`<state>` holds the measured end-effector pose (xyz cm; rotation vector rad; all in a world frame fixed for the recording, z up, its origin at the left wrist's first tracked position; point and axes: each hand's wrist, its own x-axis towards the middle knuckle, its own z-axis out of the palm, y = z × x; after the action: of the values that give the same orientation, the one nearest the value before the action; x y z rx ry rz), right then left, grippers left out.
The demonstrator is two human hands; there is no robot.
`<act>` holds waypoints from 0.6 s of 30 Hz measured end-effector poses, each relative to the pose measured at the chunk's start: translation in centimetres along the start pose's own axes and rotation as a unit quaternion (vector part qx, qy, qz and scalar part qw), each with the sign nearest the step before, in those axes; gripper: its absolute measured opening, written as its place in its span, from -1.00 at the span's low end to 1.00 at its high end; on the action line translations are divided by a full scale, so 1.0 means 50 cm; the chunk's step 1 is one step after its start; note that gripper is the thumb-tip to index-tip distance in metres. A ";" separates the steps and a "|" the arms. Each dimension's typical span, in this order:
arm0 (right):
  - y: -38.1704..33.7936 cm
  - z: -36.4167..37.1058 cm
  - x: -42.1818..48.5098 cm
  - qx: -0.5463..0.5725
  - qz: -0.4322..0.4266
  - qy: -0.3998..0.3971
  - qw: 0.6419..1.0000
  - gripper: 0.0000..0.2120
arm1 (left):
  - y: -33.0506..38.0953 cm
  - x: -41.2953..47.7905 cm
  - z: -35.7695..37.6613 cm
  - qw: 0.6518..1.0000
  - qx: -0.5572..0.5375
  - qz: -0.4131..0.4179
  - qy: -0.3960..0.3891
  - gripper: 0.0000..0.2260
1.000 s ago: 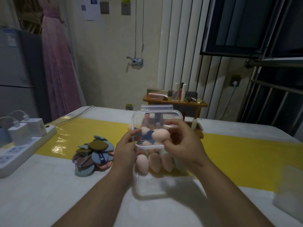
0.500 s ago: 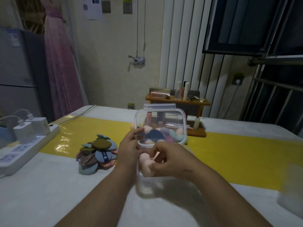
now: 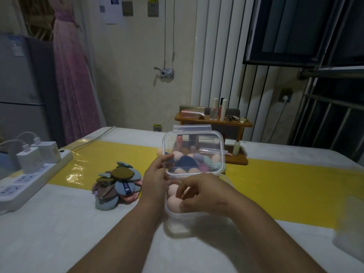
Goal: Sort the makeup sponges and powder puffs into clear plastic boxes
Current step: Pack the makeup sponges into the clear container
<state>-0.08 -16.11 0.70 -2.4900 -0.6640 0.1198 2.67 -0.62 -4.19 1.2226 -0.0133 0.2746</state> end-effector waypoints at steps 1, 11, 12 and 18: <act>0.000 0.000 0.001 -0.002 0.002 0.004 1.000 -0.85 | 0.001 0.000 0.001 1.000 0.000 0.003 0.004 -0.45; -0.004 -0.001 0.001 -0.018 -0.002 0.008 1.000 -0.81 | 0.009 -0.002 0.011 0.999 -0.033 -0.008 0.026 -0.42; -0.005 -0.002 0.001 -0.013 -0.002 0.013 1.000 -0.81 | 0.011 -0.003 0.014 0.999 -0.038 -0.010 0.028 -0.42; -0.004 0.001 0.000 -0.010 0.002 -0.009 1.000 -0.87 | 0.015 -0.008 0.014 0.999 -0.035 -0.012 0.029 -0.45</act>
<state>-0.18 -15.94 0.75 -2.5115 -0.6702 0.1386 2.22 -1.12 -3.31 1.1444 0.0421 0.2874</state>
